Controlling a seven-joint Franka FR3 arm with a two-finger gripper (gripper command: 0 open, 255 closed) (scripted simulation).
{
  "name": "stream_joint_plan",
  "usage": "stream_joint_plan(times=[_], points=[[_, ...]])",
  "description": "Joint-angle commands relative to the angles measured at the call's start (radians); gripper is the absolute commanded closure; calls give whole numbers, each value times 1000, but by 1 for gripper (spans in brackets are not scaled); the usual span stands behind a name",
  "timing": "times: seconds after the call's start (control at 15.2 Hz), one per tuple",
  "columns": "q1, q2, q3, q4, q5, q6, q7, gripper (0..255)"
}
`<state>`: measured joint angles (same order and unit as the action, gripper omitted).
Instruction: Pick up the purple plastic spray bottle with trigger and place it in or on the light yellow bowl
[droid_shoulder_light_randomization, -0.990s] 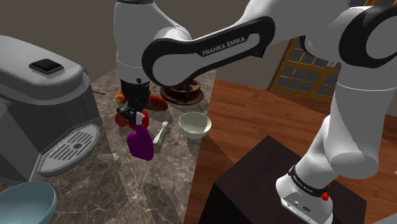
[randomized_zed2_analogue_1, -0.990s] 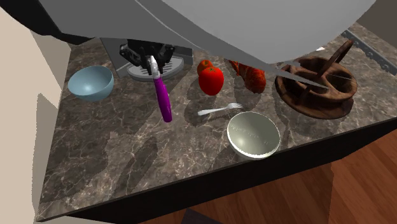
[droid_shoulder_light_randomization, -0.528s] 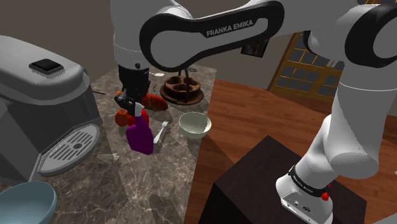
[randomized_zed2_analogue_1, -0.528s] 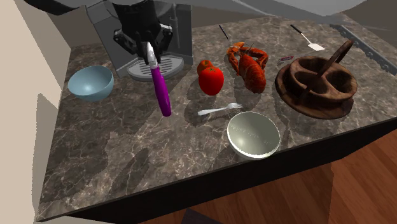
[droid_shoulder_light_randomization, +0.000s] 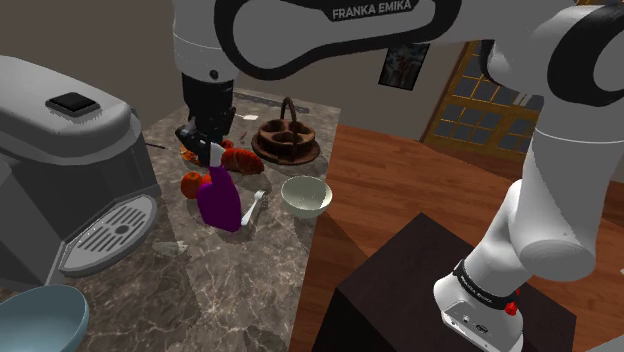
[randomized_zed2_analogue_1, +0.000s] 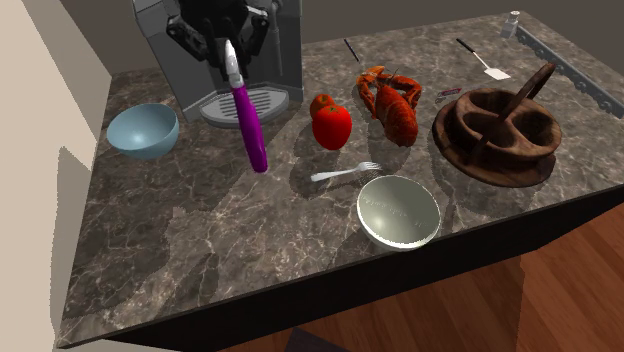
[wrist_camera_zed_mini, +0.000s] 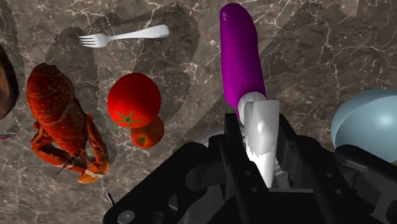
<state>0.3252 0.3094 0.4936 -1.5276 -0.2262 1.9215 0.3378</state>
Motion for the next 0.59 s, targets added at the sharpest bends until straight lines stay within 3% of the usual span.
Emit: stream_joint_plan(times=[0.0, 0.13, 0.53], points=[[4, 1, 1, 28, 1, -27, -1, 255], [5, 1, 2, 46, 2, -46, -3, 255], [-114, -164, -23, -102, 102, -31, -151, 255]])
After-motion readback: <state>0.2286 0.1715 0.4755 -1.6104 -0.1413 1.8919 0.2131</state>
